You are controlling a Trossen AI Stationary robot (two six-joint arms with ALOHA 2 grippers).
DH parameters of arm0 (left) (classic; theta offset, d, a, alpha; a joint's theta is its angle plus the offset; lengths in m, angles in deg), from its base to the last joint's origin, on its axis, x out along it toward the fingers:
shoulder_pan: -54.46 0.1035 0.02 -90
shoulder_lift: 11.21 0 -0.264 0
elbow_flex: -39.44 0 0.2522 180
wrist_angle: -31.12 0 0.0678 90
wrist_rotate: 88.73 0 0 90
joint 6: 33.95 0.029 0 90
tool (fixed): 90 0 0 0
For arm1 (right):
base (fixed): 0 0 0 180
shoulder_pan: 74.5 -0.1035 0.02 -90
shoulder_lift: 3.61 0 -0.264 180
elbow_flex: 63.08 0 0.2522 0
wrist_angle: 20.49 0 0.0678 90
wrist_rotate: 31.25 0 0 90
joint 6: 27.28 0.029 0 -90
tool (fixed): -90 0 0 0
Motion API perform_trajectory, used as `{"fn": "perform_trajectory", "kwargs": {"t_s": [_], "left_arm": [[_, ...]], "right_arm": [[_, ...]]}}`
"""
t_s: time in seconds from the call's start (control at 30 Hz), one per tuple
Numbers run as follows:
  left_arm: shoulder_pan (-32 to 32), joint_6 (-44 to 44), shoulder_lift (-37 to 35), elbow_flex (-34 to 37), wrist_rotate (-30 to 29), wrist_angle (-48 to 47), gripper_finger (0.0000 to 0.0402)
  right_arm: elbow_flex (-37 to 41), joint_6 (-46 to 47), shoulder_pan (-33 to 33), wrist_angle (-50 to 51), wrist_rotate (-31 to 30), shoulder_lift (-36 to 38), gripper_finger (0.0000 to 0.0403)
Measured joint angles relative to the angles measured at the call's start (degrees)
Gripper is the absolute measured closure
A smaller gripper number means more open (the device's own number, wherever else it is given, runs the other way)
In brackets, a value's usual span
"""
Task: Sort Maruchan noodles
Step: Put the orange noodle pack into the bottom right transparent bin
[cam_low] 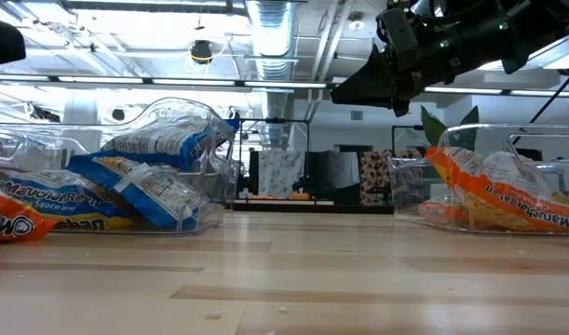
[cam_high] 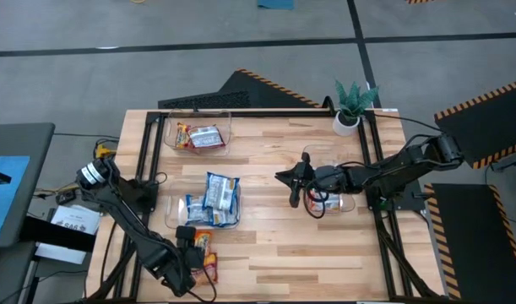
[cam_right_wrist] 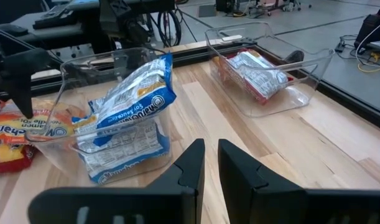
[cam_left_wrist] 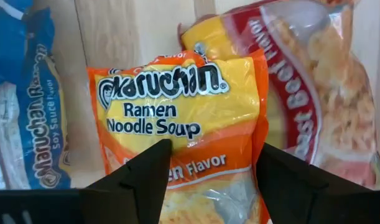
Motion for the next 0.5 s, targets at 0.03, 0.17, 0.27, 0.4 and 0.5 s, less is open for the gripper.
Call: {"fn": "perform_trajectory", "kwargs": {"t_s": [0.03,0.17,0.27,0.4,0.5], "left_arm": [[0.00,0.05,0.00,0.00,-0.13,-0.04,0.0193],[0.19,-1.76,0.00,0.02,-3.14,-0.71,0.0200],[0.33,-2.89,0.00,0.02,-4.02,-1.37,0.0238],[0.61,-3.97,0.00,0.04,-2.38,-1.85,0.0349],[0.61,-4.99,-0.02,0.01,-2.28,-1.91,0.0390]], "right_arm": [[0.00,0.01,0.00,0.01,0.02,0.00,0.0332],[0.00,0.27,0.00,0.15,0.00,0.00,0.0332],[0.00,0.32,0.00,0.48,0.00,0.00,0.0332],[0.00,0.36,0.00,0.52,0.02,0.00,0.0332],[0.00,0.51,0.00,0.52,0.00,0.00,0.0332]]}}
